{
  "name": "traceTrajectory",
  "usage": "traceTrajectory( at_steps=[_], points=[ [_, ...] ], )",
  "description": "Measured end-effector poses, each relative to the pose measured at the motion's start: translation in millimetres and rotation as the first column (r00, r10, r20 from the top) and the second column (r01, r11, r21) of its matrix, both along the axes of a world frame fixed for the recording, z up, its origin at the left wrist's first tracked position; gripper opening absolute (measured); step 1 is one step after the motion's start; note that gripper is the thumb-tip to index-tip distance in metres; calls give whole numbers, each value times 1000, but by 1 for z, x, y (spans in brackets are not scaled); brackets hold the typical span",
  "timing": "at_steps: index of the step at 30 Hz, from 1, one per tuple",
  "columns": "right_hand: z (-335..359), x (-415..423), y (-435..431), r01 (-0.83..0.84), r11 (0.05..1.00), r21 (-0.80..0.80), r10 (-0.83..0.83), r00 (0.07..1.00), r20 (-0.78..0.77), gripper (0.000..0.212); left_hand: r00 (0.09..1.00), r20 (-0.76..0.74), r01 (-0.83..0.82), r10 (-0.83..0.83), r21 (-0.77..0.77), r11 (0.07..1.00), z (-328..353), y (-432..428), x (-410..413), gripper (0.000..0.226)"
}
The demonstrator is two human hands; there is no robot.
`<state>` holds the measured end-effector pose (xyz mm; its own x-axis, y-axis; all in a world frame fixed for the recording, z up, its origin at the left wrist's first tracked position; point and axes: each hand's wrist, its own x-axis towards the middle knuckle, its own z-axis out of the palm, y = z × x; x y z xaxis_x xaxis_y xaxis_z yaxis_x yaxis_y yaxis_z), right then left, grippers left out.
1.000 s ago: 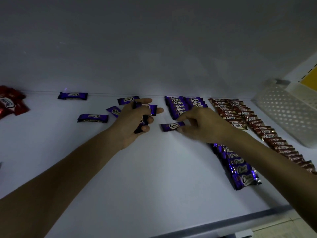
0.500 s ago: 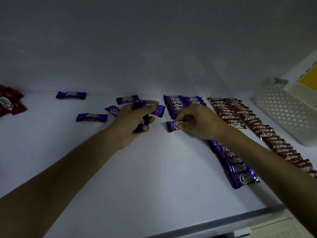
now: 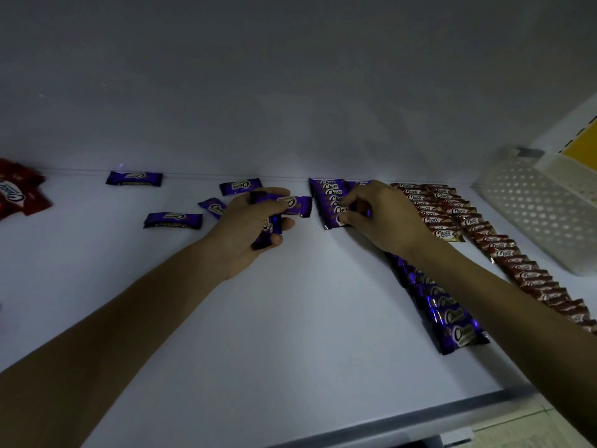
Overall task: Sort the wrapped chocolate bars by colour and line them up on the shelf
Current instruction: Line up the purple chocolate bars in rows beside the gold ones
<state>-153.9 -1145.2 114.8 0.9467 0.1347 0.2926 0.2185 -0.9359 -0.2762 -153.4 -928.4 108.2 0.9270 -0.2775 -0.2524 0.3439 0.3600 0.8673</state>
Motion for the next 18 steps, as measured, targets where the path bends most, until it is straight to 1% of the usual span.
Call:
traceTrajectory(
  at_steps=[1, 2, 3, 4, 5, 7, 10, 11, 12, 13, 14, 15, 16, 17, 18],
  points=[
    [2, -3, 5, -29, 993, 115, 29, 1000, 3, 8, 1000, 9, 6, -6, 6, 1000, 0, 0, 0, 7],
    [5, -7, 12, -59, 959, 276, 66, 998, -19, 10, 1000, 20, 12, -13, 18, 1000, -1, 0, 0, 7],
    [8, -12, 19, -79, 895, 438, 113, 992, -53, 13, 999, 36, 23, -25, 35, 999, -1, 0, 0, 7],
    [11, -15, 27, -93, 818, 568, 172, 981, -86, 13, 998, 55, 40, -43, 56, 998, -2, 0, -1, 8],
    [11, -17, 33, -111, 759, 642, 230, 968, -104, 11, 995, 74, 59, -65, 80, 995, -2, 0, -1, 9],
    [8, -16, 40, -135, 701, 701, 287, 952, -104, 18, 990, 102, 83, -96, 124, 989, -2, -1, -2, 10],
    [7, -14, 35, -107, 629, 770, 261, 962, -80, 25, 990, 104, 83, -95, 115, 990, -2, -1, -2, 10],
    [8, -15, 28, -116, 639, 760, 238, 970, -53, 25, 992, 95, 77, -86, 93, 993, -2, -1, -2, 9],
    [7, -16, 20, -141, 697, 703, 222, 975, -25, 24, 994, 82, 65, -70, 68, 996, -2, -1, -2, 9],
    [7, -19, 10, -180, 786, 591, 224, 975, -1, 23, 996, 69, 50, -53, 46, 998, -1, -1, -1, 9],
    [5, -22, 2, -227, 871, 435, 244, 970, 19, 21, 997, 61, 38, -39, 29, 999, -1, -1, -1, 10],
    [2, -25, -6, -275, 924, 267, 275, 961, 37, 19, 998, 59, 31, -33, 23, 999, -1, -1, 0, 11],
    [-2, -28, -12, -315, 941, 124, 312, 949, 44, 19, 998, 61, 32, -34, 24, 999, -2, -1, 0, 12],
    [-4, -32, -16, -337, 941, 34, 336, 941, 32, 20, 997, 63, 38, -39, 29, 999, -3, -1, 0, 12],
    [-5, -34, -18, -340, 940, -12, 340, 940, 22, 22, 997, 63, 44, -46, 33, 998, -3, -1, 1, 13]
  ],
)
